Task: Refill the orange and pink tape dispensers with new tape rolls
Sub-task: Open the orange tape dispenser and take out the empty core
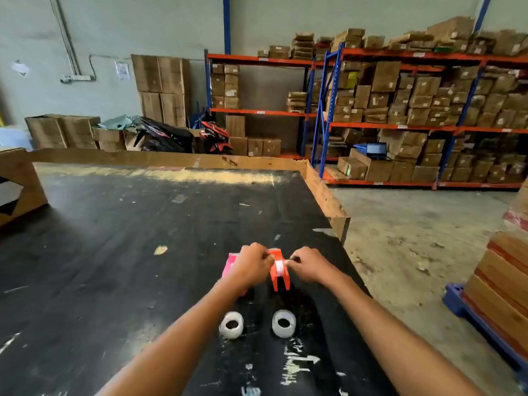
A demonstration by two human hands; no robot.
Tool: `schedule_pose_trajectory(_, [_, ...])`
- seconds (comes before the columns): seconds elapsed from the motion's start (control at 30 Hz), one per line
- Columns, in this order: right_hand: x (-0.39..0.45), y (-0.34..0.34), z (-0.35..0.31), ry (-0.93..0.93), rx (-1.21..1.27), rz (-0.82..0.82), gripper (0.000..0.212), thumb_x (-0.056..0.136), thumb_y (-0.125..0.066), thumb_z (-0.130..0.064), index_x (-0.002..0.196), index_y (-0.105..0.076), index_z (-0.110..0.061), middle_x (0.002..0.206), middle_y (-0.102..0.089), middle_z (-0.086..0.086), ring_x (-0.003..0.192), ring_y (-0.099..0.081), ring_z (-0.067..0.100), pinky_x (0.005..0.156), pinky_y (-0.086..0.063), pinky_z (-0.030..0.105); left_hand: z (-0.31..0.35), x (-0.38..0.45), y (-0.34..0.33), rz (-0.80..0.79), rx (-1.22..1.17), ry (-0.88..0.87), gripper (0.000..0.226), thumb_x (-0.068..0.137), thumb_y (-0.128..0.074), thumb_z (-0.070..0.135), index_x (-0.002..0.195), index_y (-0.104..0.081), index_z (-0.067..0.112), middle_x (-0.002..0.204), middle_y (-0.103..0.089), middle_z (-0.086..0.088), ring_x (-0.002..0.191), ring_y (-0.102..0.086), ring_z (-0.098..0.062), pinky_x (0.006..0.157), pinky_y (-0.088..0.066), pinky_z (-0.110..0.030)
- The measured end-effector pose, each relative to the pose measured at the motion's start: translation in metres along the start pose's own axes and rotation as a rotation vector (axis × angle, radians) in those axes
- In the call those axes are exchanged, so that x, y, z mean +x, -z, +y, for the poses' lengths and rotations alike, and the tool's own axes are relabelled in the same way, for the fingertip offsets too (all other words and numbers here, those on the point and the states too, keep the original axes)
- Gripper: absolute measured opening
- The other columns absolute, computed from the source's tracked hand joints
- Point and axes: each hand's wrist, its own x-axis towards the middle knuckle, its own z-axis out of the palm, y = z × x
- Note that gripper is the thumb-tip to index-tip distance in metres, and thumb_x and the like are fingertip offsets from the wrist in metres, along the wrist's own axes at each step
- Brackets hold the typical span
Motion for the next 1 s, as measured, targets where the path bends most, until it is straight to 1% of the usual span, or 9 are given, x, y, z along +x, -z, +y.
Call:
schedule_pose_trajectory(0.1, [0.003,-0.013,0.018,0.009,0.107,-0.062,0.043,0.085,-0.060,-0.044,0.066,-0.060,-0.006,0.069,-0.057,0.014,0.067,-0.051,0.026,0.062,-0.036,0.034,-0.001,0.005,-0.022,0.038,-0.009,0.089,0.036,0.087,-0.048,0.014,0.052,-0.043,0.009,0.077,-0.062,-0.025,0.087,-0.064,-0.042,0.061,-0.038,-0.033])
schedule_pose_trajectory(0.2, [0.001,-0.023,0.026,0.049,0.142,-0.087,0.045,0.086,-0.060,-0.040,0.074,-0.065,0.003,0.075,-0.067,0.021,0.067,-0.054,0.022,0.062,-0.039,0.034,0.003,0.003,-0.035,0.020,-0.054,0.166,0.037,0.088,-0.047,0.012,0.052,-0.040,0.008,0.087,-0.067,-0.032,0.088,-0.064,-0.044,0.059,-0.038,-0.035])
schedule_pose_trajectory(0.33, [0.001,-0.027,0.032,0.116,0.192,-0.040,0.024,0.084,-0.059,-0.021,0.079,-0.070,-0.001,0.082,-0.072,0.021,0.075,-0.065,0.029,0.067,-0.049,0.039,-0.002,0.004,-0.042,0.071,-0.130,0.204,0.039,0.087,-0.049,0.014,0.049,-0.046,0.009,0.056,-0.057,-0.010,0.054,-0.052,-0.024,0.054,-0.038,-0.034])
schedule_pose_trajectory(0.47, [-0.004,-0.027,0.033,0.191,0.269,0.068,0.021,0.081,-0.059,-0.018,0.070,-0.068,-0.002,0.072,-0.069,0.019,0.062,-0.056,0.022,0.060,-0.045,0.039,-0.011,0.007,-0.051,0.171,-0.452,0.294,0.027,0.087,-0.055,0.022,0.065,-0.064,0.008,0.068,-0.070,-0.015,0.068,-0.070,-0.030,0.069,-0.060,-0.046])
schedule_pose_trajectory(0.57, [-0.008,-0.020,0.027,0.256,0.354,0.114,0.016,0.080,-0.061,-0.015,0.075,-0.073,-0.006,0.071,-0.073,0.010,0.064,-0.063,0.017,0.066,-0.049,0.039,-0.006,0.009,-0.045,0.195,-0.724,0.391,0.025,0.091,-0.058,0.028,0.076,-0.066,0.010,0.072,-0.070,-0.009,0.071,-0.070,-0.022,0.069,-0.060,-0.036])
schedule_pose_trajectory(0.67, [-0.010,-0.015,0.020,0.286,0.446,0.119,0.013,0.082,-0.065,-0.015,0.085,-0.077,-0.010,0.079,-0.077,0.003,0.076,-0.070,0.013,0.071,-0.053,0.028,-0.002,0.006,-0.034,0.201,-0.945,0.405,0.021,0.090,-0.063,0.028,0.094,-0.064,0.007,0.076,-0.070,-0.008,0.061,-0.069,-0.016,0.057,-0.058,-0.025])
schedule_pose_trajectory(0.77, [-0.009,-0.014,0.011,0.246,0.581,0.075,0.012,0.082,-0.068,-0.021,0.087,-0.077,-0.015,0.082,-0.077,-0.001,0.080,-0.072,0.009,0.077,-0.058,0.026,-0.007,0.003,-0.028,0.210,-0.956,0.388,0.029,0.088,-0.066,0.026,0.105,-0.059,0.005,0.087,-0.070,-0.016,0.067,-0.070,-0.020,0.055,-0.056,-0.022])
schedule_pose_trajectory(0.87, [-0.007,-0.008,0.003,0.145,0.783,0.012,0.014,0.087,-0.066,-0.024,0.087,-0.073,-0.011,0.086,-0.075,0.011,0.080,-0.073,0.020,0.073,-0.061,0.031,-0.010,0.000,-0.022,0.191,-0.988,0.326,0.032,0.086,-0.068,0.025,0.110,-0.059,0.005,0.104,-0.070,-0.026,0.079,-0.070,-0.026,0.069,-0.058,-0.032])
schedule_pose_trajectory(1.0, [-0.009,0.002,-0.006,0.121,0.852,-0.021,0.025,0.088,-0.067,-0.019,0.105,-0.062,-0.002,0.088,-0.072,0.011,0.072,-0.071,0.014,0.063,-0.061,0.025,-0.013,-0.003,-0.014,0.126,-1.061,0.249,0.030,0.092,-0.061,0.022,0.116,-0.056,0.005,0.098,-0.071,-0.021,0.082,-0.070,-0.027,0.082,-0.057,-0.040])
